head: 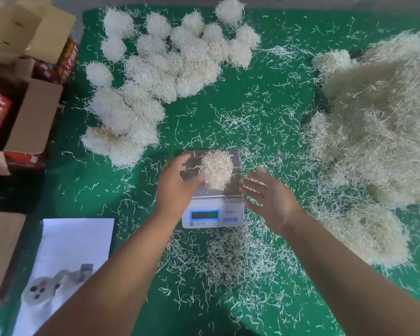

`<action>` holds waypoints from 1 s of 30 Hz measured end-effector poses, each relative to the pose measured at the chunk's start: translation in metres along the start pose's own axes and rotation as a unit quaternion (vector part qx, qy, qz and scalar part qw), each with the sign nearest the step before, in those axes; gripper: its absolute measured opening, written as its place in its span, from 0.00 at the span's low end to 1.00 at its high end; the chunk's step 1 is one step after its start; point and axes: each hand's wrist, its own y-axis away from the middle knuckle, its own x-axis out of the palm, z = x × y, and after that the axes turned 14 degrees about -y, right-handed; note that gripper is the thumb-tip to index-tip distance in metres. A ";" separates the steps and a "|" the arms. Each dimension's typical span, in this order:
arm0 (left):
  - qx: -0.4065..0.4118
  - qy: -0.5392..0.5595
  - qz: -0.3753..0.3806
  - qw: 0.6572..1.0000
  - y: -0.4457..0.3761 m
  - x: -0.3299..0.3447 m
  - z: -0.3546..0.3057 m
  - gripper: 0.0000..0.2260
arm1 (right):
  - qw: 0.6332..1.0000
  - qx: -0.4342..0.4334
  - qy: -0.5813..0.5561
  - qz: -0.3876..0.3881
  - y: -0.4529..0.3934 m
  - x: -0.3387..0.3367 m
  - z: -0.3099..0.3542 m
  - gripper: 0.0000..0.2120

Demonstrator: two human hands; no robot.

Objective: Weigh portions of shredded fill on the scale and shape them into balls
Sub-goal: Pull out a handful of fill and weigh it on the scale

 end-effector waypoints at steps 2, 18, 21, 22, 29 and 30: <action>-0.009 -0.015 -0.050 0.999 0.012 -0.008 0.004 0.15 | 1.000 -0.005 0.014 -0.014 0.007 0.002 0.000 0.14; -0.105 0.035 -0.138 0.984 0.101 -0.023 -0.010 0.06 | 0.928 -0.250 -0.033 -0.274 0.038 -0.009 -0.028 0.13; -0.109 0.037 -0.135 0.984 0.107 -0.019 -0.011 0.05 | 0.935 -0.233 -0.050 -0.264 0.042 -0.009 -0.032 0.13; -0.106 0.037 -0.130 0.985 0.108 -0.018 -0.012 0.05 | 0.937 -0.227 -0.057 -0.260 0.043 -0.010 -0.034 0.13; -0.091 0.042 -0.116 0.988 0.107 -0.016 -0.013 0.05 | 0.936 -0.222 -0.098 -0.255 0.048 -0.027 -0.038 0.15; -0.089 0.043 -0.112 0.989 0.106 -0.015 -0.012 0.06 | 0.935 -0.221 -0.101 -0.259 0.048 -0.032 -0.039 0.15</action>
